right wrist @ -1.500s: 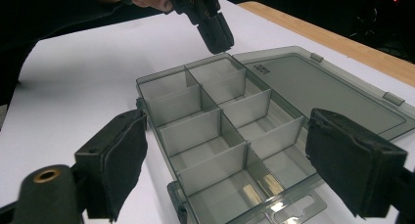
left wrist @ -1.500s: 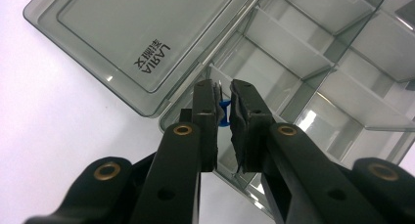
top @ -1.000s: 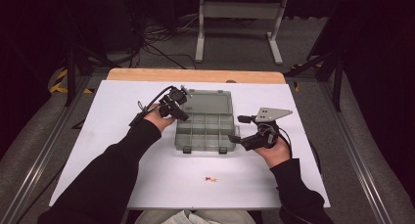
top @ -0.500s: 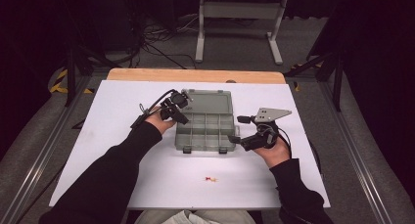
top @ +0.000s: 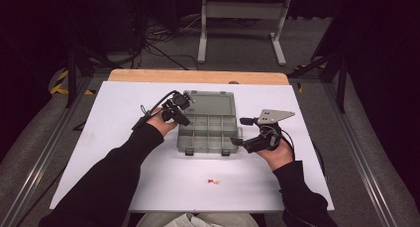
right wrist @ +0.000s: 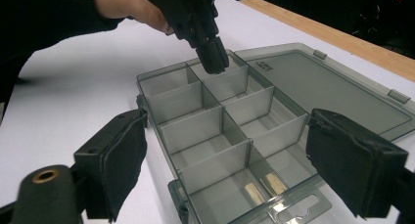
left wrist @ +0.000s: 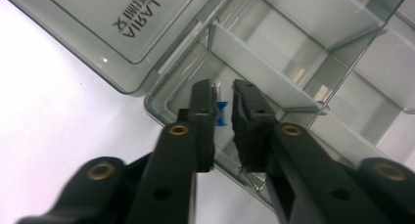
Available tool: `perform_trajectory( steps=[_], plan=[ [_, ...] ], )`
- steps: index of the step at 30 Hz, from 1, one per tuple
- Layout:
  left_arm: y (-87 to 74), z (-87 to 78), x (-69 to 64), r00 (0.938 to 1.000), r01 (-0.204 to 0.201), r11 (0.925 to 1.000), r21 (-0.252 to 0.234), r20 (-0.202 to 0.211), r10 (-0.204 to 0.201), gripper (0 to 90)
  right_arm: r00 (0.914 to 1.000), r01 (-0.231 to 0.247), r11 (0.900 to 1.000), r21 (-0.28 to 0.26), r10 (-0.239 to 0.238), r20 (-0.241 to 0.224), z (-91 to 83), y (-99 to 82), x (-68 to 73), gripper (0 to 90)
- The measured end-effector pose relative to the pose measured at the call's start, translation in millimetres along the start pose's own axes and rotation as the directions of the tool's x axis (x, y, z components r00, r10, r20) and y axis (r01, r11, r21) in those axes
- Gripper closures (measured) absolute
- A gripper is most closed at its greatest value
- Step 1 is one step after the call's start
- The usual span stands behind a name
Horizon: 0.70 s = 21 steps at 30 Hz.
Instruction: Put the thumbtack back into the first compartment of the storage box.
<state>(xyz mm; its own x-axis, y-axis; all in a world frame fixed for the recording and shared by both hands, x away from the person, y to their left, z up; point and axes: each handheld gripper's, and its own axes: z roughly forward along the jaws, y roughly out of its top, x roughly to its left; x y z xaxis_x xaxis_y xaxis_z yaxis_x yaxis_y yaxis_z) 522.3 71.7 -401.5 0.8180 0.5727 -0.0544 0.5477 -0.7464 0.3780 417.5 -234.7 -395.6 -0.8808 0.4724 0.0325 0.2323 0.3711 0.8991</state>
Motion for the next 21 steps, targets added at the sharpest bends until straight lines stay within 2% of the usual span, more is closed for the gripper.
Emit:
perform_trajectory(
  steps=[5, 9, 13, 17, 18, 21],
  plan=[
    [-0.6, -4.9, -1.3, 0.9999, -0.001, 0.9999, -0.013, 0.014, 0.002, 67.4, 1.0000, 0.000, 1.0000, 0.000, 0.000, -0.001, 0.2, 0.1, 0.4, 15.5],
    [-3.1, -16.1, -0.8, 0.9991, 0.003, 0.9983, -0.058, 0.043, 0.000, 61.8, 1.0000, -0.002, 1.0000, -0.002, 0.002, 0.002, -0.4, 0.2, 0.1, 15.5],
    [-4.1, -24.3, -4.0, 0.9988, -0.005, 0.9965, -0.083, 0.049, 0.009, 53.8, 1.0000, -0.002, 1.0000, -0.002, 0.002, 0.001, -0.4, 0.3, 0.1, 15.3],
    [-5.6, -33.1, -12.9, 0.9968, -0.015, 0.9942, -0.107, 0.077, 0.023, 46.6, 1.0000, -0.001, 1.0000, -0.003, 0.001, 0.002, -0.4, 0.5, 0.2, 15.3],
    [-6.0, -35.5, -14.4, 0.9956, -0.019, 0.9928, -0.118, 0.089, 0.030, 46.6, 1.0000, -0.002, 1.0000, -0.004, 0.002, 0.003, -0.6, 0.6, 0.2, 15.3],
    [-8.7, -44.5, -20.2, 0.9922, -0.015, 0.9855, -0.169, 0.120, 0.036, 36.8, 1.0000, -0.003, 1.0000, -0.008, 0.003, 0.004, -1.6, 0.7, -0.1, 15.2]
  ],
)
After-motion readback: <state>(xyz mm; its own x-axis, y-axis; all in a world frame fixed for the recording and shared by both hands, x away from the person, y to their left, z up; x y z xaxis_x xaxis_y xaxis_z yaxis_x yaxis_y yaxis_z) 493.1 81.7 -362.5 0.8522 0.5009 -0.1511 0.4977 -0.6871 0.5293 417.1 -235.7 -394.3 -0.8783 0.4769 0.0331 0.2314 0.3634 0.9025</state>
